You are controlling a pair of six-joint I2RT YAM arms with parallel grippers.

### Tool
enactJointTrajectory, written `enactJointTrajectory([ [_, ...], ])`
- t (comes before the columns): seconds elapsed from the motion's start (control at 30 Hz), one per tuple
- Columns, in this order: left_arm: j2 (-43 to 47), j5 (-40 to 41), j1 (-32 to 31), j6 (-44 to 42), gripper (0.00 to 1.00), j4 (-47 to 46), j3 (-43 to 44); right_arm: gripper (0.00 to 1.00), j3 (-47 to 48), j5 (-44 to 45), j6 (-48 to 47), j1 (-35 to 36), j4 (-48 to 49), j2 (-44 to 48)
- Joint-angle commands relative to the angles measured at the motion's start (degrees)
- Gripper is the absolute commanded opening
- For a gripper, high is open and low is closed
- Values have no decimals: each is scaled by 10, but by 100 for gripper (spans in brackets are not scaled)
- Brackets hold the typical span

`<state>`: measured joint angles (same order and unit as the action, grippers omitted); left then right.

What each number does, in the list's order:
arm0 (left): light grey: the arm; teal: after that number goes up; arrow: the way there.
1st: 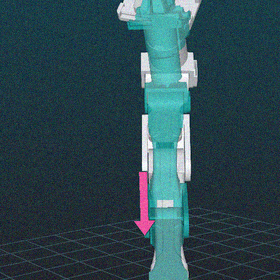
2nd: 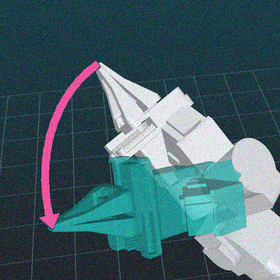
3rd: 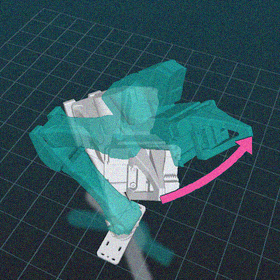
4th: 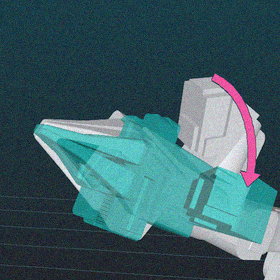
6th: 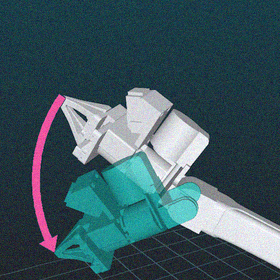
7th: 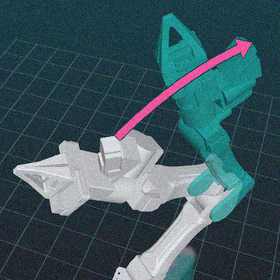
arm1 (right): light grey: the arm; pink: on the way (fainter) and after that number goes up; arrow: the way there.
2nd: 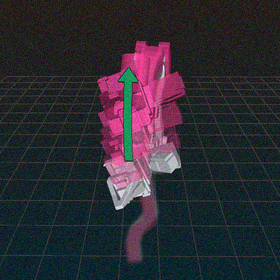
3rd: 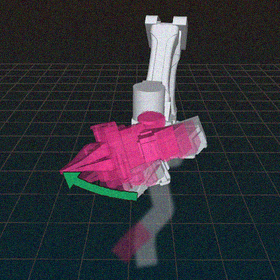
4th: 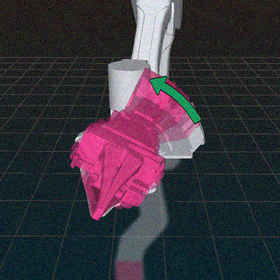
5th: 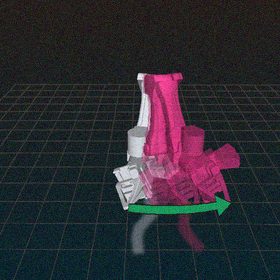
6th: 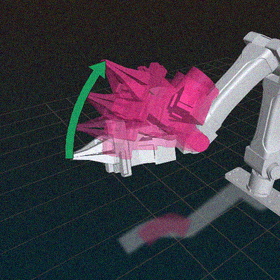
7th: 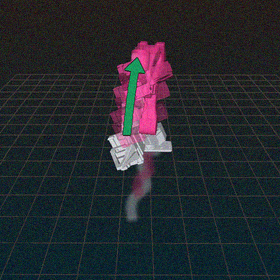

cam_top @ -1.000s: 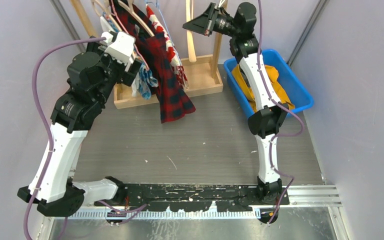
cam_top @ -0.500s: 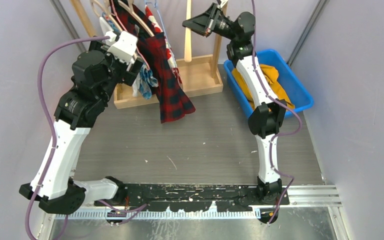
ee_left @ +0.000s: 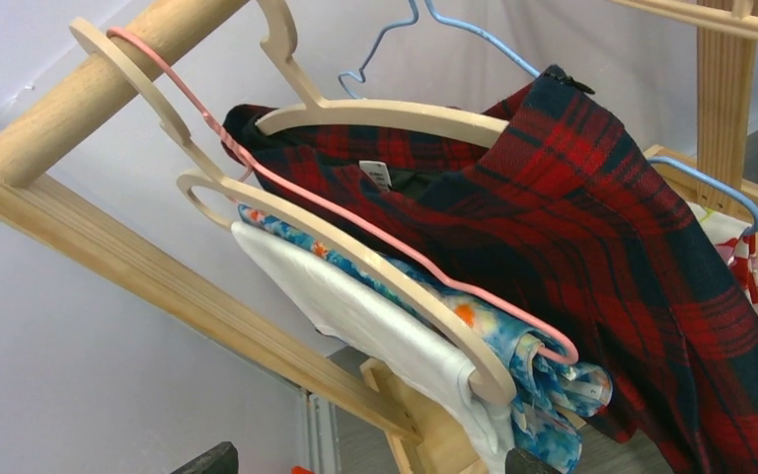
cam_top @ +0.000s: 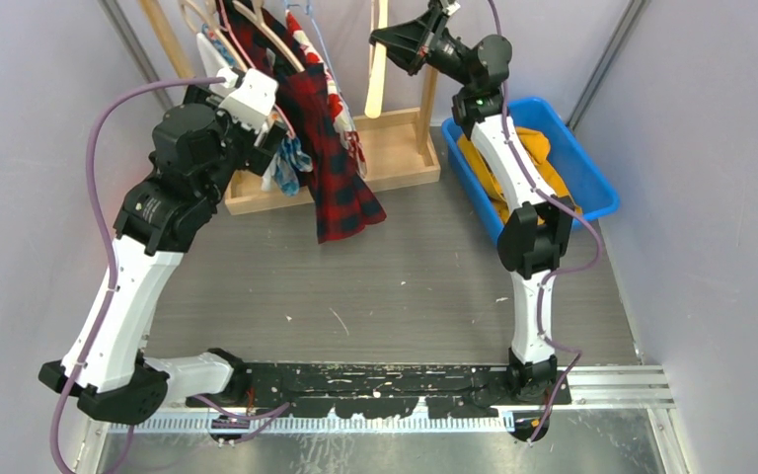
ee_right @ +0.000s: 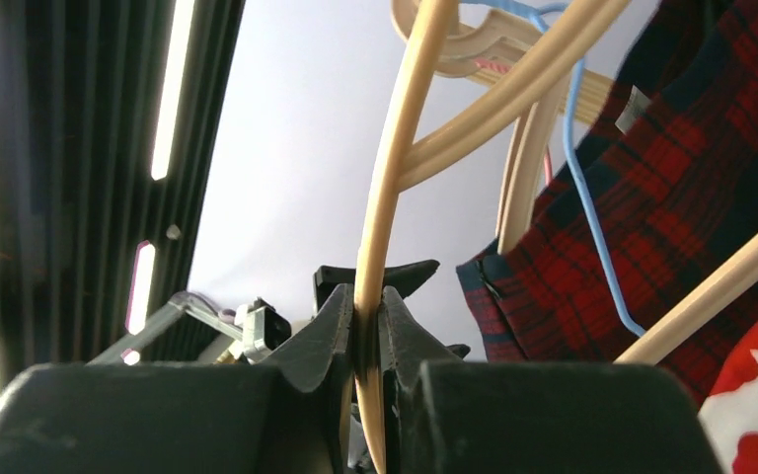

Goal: Remove the skirt from the hanger
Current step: Place the hanger on the clothesline.

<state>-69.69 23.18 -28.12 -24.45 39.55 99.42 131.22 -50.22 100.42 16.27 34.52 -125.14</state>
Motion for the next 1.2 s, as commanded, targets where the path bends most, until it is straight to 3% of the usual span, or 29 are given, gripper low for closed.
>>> enactJointTrajectory([
  [0.0,27,2,-2,9,100,-17,-5,1,-79,22,41,-3,15,70],
  [0.2,44,0,-2,21,100,-13,-18,2,-128,18,18,-3,-2,89],
  [0.3,50,2,-2,24,100,-9,-19,8,-126,7,-5,-3,-21,92],
  [0.37,52,4,-2,26,100,-5,-20,29,-125,-2,-28,-3,-24,98],
  [0.43,54,3,-2,29,100,-1,-22,43,-121,-14,-69,-3,-40,106],
  [0.47,54,3,-2,30,100,1,-21,58,-118,-18,-97,-3,-67,112],
  [0.5,53,1,-2,31,99,3,-21,90,-115,-21,-128,-3,-104,119],
  [0.53,52,1,-2,32,99,7,-19,99,-112,-23,-162,-5,-142,125],
  [0.73,42,-5,-2,44,99,27,-12,100,-81,-29,-331,-8,-326,154],
  [0.83,36,-15,-2,53,99,35,-8,100,-58,-15,-464,-11,-494,179],
  [0.9,30,-17,-2,53,99,41,-4,100,-18,31,-603,-15,-649,188],
  [0.97,26,2,-2,52,99,39,-6,100,35,132,-751,-16,-805,188],
  [1.03,23,13,-2,53,99,37,-12,100,56,283,-869,-16,-889,194],
  [1.17,7,13,-1,68,99,37,-19,100,26,587,-965,-16,-918,217],
])
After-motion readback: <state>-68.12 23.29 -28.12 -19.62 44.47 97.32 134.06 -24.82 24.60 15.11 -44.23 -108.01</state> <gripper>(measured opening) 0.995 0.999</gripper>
